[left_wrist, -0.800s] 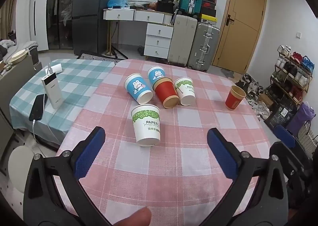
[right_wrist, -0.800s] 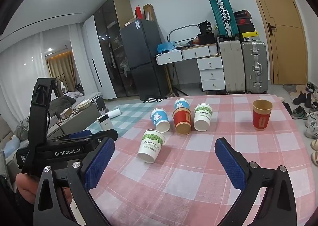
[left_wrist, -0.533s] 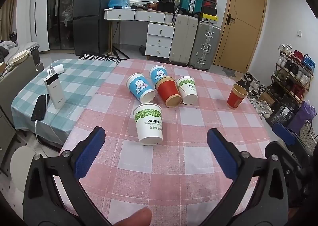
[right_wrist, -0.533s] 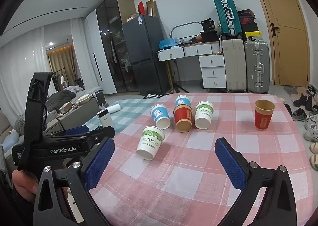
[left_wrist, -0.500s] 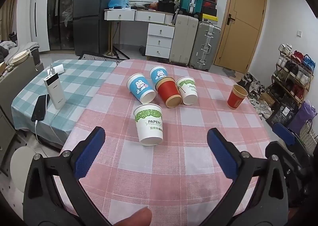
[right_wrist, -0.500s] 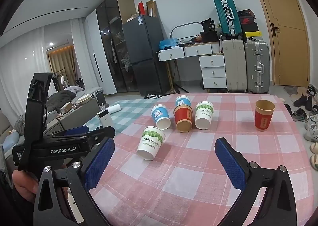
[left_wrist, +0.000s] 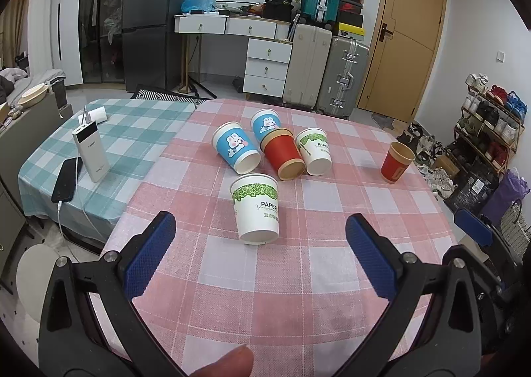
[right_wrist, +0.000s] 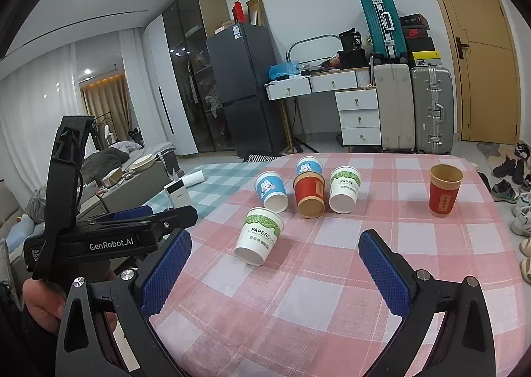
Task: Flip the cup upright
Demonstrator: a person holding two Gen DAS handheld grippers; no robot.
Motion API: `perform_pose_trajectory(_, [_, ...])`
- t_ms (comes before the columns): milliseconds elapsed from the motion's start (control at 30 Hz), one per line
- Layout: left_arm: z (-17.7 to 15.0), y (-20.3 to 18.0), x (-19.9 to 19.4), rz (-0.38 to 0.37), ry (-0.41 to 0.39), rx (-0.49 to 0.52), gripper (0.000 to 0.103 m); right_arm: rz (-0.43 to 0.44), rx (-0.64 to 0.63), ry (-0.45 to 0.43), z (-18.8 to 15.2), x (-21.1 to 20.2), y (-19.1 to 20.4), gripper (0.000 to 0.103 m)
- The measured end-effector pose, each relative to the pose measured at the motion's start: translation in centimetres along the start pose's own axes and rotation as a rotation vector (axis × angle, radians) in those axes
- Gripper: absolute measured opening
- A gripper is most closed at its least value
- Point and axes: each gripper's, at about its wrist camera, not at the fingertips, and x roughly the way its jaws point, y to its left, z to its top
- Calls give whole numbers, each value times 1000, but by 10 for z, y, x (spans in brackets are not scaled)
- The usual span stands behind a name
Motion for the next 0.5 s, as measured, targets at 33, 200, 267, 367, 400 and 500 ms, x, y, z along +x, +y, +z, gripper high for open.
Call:
perform_pose_trajectory(33, [1, 0, 1, 2, 1, 0, 102, 1, 1, -1, 0, 0, 0, 103])
perform_pose_trajectory(200, [-1, 0, 1, -1, -1, 2, 102, 2, 10, 0, -1, 0, 1, 103])
perform_pose_trajectory(267, [-1, 1, 1, -1, -1, 3, 102, 6, 15, 2, -1, 0, 0, 103])
perform_pose_trajectory(367, [0, 1, 2, 2, 2, 3, 102, 6, 15, 3, 0, 1, 0, 103])
perform_pose_trajectory(400, [0, 1, 2, 0, 3, 2, 102, 7, 16, 3, 0, 1, 0, 103])
perform_pose_trajectory(500, [0, 0, 9, 0, 12, 7, 102, 8, 20, 2, -2, 1, -3, 103])
